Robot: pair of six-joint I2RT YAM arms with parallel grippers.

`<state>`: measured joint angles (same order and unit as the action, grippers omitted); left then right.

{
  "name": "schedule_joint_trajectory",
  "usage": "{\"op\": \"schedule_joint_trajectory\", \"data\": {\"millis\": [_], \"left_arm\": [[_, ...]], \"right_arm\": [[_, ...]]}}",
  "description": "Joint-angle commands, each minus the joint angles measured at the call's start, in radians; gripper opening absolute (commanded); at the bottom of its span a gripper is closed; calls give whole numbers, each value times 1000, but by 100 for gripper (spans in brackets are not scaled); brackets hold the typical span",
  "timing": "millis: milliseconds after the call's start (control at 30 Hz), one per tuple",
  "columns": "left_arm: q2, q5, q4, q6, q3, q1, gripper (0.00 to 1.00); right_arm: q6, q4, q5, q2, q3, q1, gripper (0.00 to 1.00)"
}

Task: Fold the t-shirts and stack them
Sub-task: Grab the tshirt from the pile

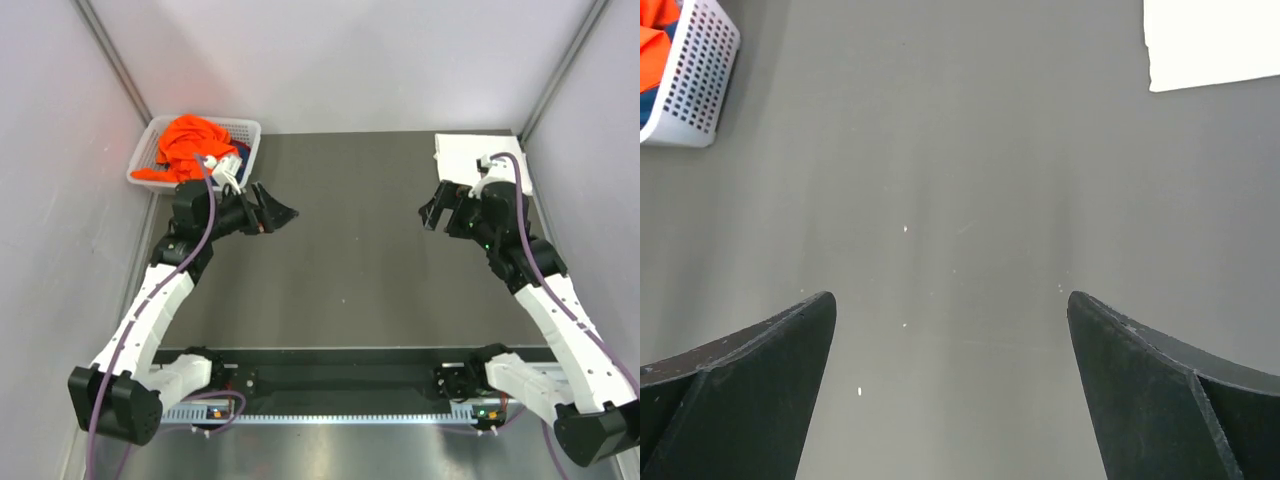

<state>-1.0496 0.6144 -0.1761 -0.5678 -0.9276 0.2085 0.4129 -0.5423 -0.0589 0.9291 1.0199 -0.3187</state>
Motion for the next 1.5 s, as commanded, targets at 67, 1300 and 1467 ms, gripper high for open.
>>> {"op": "schedule_joint_trajectory", "data": {"millis": [67,1300,1467], "left_arm": [[-15,-83,-53,31,-88,-3,95],[-1207,-472,-333,79,-1346,-422,0],[-951,-274,-99,-29,-1182,-376,0]], "right_arm": [[7,50,25,-33,19,-13,99],[55,139,149,-144,-40,-13,100],[84,145,180,-171,-61,-13,100]]}}
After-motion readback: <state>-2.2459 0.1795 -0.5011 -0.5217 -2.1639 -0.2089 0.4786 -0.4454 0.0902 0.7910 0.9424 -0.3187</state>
